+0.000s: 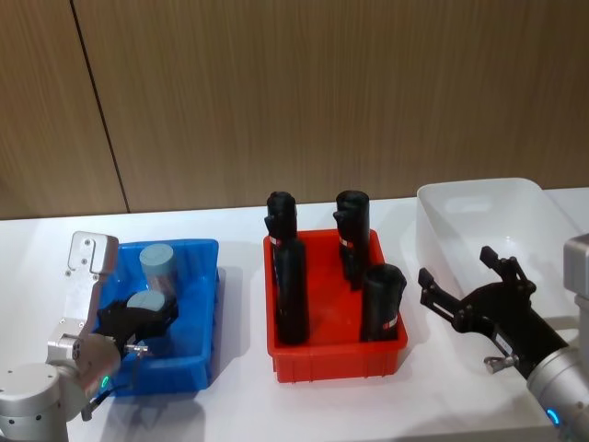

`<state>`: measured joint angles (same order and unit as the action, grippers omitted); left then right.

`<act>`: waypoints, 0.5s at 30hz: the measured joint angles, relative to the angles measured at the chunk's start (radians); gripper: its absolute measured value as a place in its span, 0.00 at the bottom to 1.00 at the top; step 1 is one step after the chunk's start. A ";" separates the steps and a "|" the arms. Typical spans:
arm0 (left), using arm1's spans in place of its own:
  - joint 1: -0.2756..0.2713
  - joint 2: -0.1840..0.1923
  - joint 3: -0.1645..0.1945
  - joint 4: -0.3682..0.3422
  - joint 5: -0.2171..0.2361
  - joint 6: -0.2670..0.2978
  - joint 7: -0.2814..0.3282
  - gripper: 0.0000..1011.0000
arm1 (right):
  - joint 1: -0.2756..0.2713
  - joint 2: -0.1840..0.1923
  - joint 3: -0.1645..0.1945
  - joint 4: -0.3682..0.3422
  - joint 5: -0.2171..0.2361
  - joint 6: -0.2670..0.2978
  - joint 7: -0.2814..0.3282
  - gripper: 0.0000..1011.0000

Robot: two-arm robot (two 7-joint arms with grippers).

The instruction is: Pick the cotton swabs from the blue box and place them into the white box.

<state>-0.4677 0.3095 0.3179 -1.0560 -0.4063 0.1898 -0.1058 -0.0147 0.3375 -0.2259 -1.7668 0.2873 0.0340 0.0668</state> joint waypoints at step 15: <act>0.024 0.016 -0.008 -0.082 0.022 -0.045 -0.035 0.66 | 0.000 0.000 0.000 0.000 0.000 0.000 0.000 0.99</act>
<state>-0.4441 0.3259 0.3101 -1.1380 -0.3843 0.1452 -0.1408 -0.0146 0.3375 -0.2259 -1.7667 0.2873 0.0341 0.0667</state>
